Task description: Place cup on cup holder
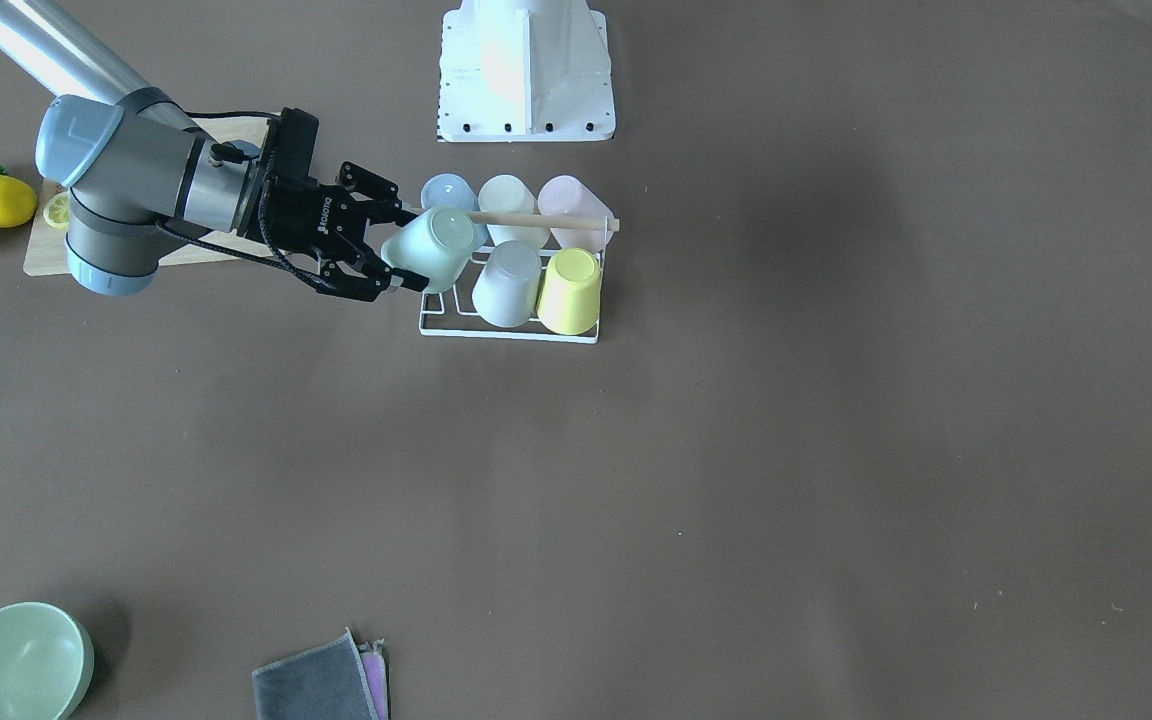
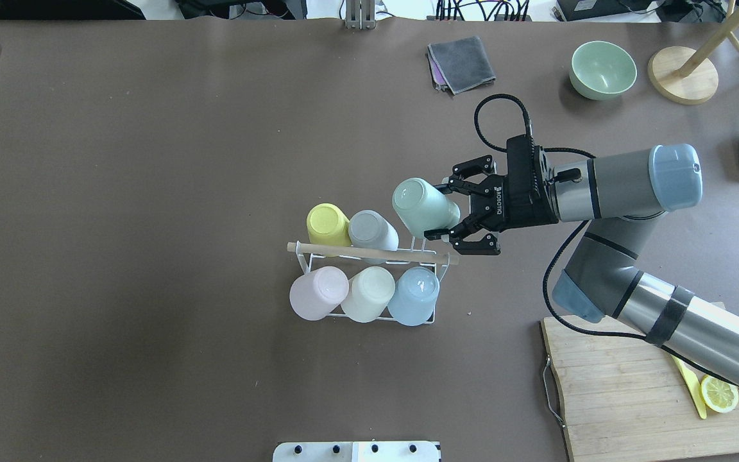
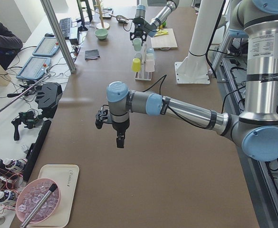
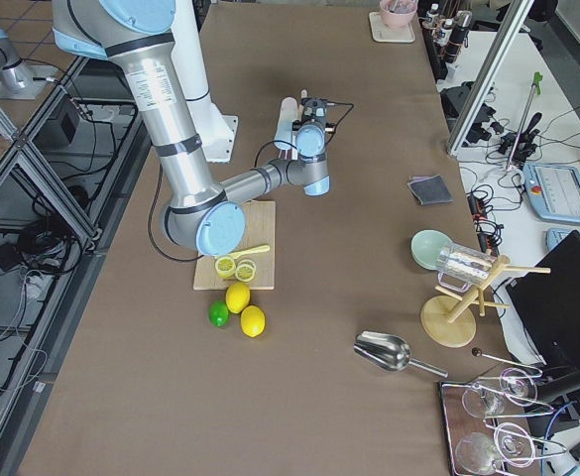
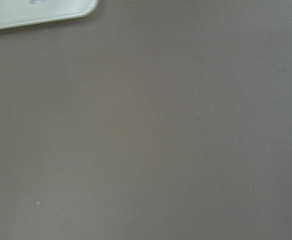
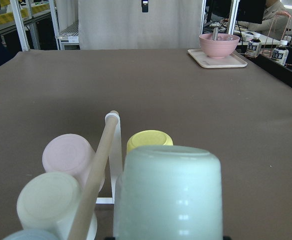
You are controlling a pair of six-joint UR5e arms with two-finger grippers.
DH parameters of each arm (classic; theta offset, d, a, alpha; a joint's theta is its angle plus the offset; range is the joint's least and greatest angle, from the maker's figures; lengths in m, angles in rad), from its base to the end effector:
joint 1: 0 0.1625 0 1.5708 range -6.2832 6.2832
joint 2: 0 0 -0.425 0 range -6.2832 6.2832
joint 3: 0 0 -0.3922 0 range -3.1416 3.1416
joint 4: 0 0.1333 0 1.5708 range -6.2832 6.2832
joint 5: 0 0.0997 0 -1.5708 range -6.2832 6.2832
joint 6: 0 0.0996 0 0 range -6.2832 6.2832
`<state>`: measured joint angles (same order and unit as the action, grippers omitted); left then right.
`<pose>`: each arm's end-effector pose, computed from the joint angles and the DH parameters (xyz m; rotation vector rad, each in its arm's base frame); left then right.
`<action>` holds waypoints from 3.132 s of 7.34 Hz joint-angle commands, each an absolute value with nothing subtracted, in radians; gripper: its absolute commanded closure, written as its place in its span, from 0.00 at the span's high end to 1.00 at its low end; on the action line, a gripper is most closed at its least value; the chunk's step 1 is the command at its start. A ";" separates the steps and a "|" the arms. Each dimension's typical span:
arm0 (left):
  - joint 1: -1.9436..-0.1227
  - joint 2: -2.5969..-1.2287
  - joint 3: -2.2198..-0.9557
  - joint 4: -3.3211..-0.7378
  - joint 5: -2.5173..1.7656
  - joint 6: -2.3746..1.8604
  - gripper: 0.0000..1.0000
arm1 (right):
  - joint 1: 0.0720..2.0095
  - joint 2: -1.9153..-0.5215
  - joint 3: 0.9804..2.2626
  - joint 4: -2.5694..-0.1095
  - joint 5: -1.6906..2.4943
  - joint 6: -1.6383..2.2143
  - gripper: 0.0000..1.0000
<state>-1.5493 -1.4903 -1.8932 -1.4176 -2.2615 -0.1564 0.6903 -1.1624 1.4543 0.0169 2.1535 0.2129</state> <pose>-0.0601 -0.4541 0.5598 0.0235 0.6953 -0.0988 -0.4075 -0.4383 0.3194 1.4107 -1.3473 -0.9961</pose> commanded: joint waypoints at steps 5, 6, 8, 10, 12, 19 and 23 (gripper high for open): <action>-1.674 -1.425 -1.845 -1.408 -2.263 0.035 0.99 | 0.722 -1.177 1.465 0.031 2.173 0.219 1.00; -1.672 -1.431 -1.862 -1.410 -2.264 0.046 0.99 | 0.744 -1.193 1.462 0.029 2.210 0.219 1.00; -1.664 -1.448 -1.865 -1.419 -2.263 0.138 0.99 | 0.858 -1.258 1.445 0.005 2.377 0.222 1.00; -1.643 -1.457 -1.865 -1.424 -2.253 0.140 0.99 | 0.986 -1.346 1.442 -0.072 2.500 0.224 1.00; -1.628 -1.467 -1.862 -1.419 -2.264 0.130 0.99 | 1.121 -1.443 1.480 -0.221 2.589 0.239 1.00; -1.597 -1.480 -1.832 -1.428 -2.384 -0.043 0.99 | 1.425 -1.631 1.526 -0.962 2.456 0.213 1.00; -1.597 -1.477 -1.816 -1.425 -2.379 -0.043 0.99 | 1.618 -1.628 1.525 -1.410 2.356 0.165 1.00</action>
